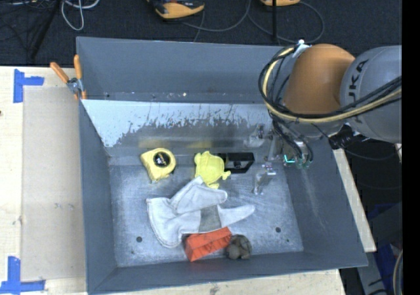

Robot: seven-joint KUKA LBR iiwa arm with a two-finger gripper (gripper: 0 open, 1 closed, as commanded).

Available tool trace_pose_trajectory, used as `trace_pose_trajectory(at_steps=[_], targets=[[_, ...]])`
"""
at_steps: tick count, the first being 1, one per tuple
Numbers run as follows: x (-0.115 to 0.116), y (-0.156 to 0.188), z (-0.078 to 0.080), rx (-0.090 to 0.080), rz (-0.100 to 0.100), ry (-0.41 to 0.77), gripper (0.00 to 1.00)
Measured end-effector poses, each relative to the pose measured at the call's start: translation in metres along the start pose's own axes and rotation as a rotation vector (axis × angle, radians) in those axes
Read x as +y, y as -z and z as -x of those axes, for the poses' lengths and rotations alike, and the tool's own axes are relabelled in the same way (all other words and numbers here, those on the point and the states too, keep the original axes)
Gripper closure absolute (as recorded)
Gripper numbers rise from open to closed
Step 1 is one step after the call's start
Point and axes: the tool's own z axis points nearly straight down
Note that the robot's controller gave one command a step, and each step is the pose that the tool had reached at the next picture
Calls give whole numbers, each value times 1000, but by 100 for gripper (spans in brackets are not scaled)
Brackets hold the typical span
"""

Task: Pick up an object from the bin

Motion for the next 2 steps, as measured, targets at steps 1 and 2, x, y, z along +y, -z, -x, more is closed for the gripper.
trace_pose_trajectory(at_steps=[1, 2], targets=[[0, 5, 2, -8, -1, 1, 0], [36, -53, 8, -64, -8, 76, 100]])
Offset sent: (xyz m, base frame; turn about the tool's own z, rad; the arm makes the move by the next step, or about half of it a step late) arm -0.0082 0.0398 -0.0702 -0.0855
